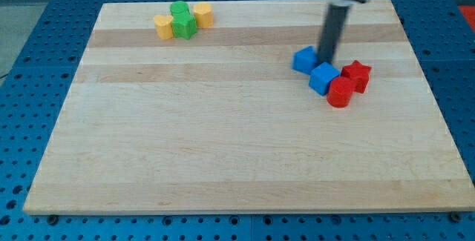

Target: Move the blue triangle downwards slightly

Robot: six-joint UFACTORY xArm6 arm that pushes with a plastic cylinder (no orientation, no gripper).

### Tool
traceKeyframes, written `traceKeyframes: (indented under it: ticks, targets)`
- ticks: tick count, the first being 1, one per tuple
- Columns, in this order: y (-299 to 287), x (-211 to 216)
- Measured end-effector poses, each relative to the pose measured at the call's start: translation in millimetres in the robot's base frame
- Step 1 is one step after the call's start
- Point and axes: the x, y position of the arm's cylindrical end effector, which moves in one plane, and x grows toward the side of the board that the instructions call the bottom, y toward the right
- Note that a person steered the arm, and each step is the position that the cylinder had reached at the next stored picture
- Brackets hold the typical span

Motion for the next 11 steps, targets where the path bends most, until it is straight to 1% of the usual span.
traceKeyframes:
  ticks: [1,2,3,4,5,6,7,8,9,10,11]
  targets:
    - [-98.8,8.9]
    - [-70.3,8.3]
    - [-22.1,-23.0]
    - [-85.5,-16.1]
    - [-120.6,-11.9]
    - [-117.7,-48.2]
    - [-165.1,-58.5]
    - [-156.0,-5.0]
    - [-126.5,-24.2]
    - [13.4,-30.9]
    - [134.6,3.2]
